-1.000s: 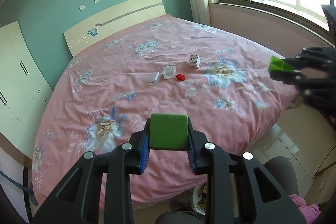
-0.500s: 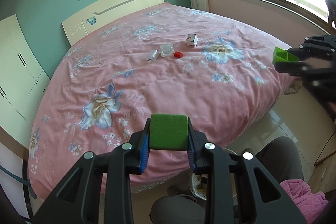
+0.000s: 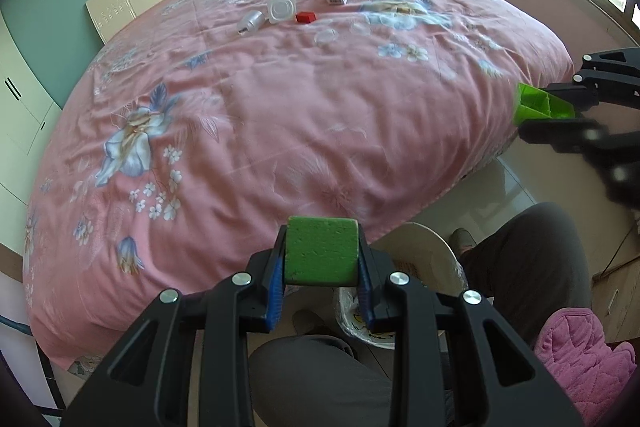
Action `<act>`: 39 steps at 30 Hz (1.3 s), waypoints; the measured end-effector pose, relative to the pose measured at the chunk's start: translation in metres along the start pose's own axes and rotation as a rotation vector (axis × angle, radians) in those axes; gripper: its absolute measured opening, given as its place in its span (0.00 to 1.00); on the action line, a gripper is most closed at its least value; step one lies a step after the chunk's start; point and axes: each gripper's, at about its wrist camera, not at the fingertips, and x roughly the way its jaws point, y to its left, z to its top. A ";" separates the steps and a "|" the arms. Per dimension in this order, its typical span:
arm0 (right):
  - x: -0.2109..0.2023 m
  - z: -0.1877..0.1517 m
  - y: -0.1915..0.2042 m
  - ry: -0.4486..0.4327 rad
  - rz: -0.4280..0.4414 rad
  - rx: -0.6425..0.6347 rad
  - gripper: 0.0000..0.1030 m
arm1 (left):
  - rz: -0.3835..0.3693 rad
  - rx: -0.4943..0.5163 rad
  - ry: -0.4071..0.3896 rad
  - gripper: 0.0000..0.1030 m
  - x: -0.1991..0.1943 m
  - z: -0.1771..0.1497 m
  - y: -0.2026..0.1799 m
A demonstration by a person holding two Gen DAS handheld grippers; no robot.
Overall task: Collect trash
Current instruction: 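Carry the green cube and green brick with both tools over the trash bin, then open left tool to drop the green cube while right tool drops the brick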
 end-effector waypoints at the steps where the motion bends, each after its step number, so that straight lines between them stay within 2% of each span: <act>1: 0.007 -0.005 0.001 0.013 0.010 0.007 0.22 | -0.006 0.001 0.013 0.31 0.007 -0.003 -0.002; 13: 0.099 -0.069 0.020 0.188 0.142 0.087 0.22 | -0.106 0.003 0.216 0.31 0.107 -0.044 -0.036; 21: 0.161 -0.106 0.028 0.315 0.210 0.153 0.22 | -0.173 -0.051 0.345 0.31 0.168 -0.072 -0.048; 31: 0.240 -0.140 0.036 0.489 0.253 0.200 0.22 | -0.217 -0.118 0.476 0.31 0.235 -0.095 -0.053; 39: 0.285 -0.159 0.039 0.584 0.266 0.264 0.22 | -0.269 -0.192 0.562 0.31 0.282 -0.107 -0.056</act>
